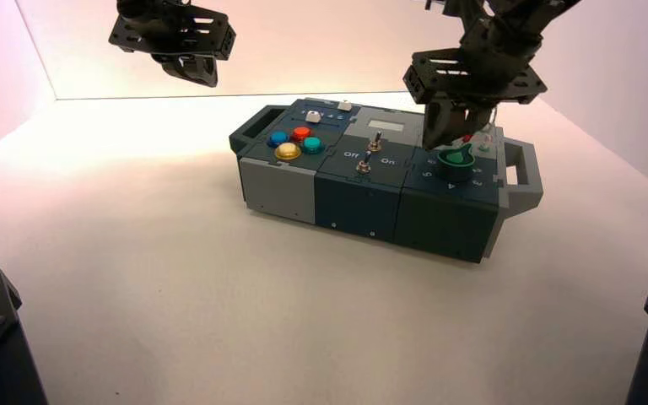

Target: Turn the knob to position 1.

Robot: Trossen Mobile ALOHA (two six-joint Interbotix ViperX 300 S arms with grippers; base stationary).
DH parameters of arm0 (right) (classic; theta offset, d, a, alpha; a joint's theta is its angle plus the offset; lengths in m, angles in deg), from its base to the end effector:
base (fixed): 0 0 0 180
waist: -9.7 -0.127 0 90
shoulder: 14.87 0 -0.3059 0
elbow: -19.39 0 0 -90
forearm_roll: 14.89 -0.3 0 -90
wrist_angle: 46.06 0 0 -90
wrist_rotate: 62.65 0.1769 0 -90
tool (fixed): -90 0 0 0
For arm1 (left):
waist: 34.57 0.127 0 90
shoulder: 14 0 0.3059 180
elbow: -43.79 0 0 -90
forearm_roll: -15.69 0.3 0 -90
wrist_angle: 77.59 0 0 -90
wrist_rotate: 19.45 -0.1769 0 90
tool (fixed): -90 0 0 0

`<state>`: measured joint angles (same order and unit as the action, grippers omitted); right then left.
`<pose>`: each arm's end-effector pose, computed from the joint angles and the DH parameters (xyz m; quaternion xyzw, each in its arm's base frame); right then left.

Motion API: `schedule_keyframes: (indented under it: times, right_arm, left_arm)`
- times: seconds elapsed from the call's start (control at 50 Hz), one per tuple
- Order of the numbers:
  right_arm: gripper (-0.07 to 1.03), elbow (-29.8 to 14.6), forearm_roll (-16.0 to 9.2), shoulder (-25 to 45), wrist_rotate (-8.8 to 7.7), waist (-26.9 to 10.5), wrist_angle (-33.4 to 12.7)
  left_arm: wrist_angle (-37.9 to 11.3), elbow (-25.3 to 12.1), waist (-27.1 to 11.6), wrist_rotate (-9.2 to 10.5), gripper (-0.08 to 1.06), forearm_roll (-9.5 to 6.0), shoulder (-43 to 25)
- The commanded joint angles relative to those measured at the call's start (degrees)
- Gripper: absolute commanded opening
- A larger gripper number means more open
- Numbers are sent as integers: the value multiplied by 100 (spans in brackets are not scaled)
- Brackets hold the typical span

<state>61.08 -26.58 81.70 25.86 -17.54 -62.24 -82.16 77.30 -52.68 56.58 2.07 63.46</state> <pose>0.2727 0.1516 0.0481 -0.0405 0.5363 0.1778 0.8241 0.3669 -0.1235 0.0732 0.0662 0.4213 -0.1522 0.8916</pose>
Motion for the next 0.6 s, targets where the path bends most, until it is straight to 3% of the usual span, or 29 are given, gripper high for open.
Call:
schedule_keyframes:
  times: [0.02,0.34,0.6]
  right_arm:
    - [-2,-132,-9,-141,-9,-35,26]
    - [-2,-79,-9,-352,-9,-35,53]
    - [-2,-35,-9,-1081,9,-35,-18]
  left_arm:
    - [18,-149,-9,-9,-3,9,88]
    - [18,-149,-9,-9,-3,9,88]
    - [18,-149,-9,-9,-3,9,88]
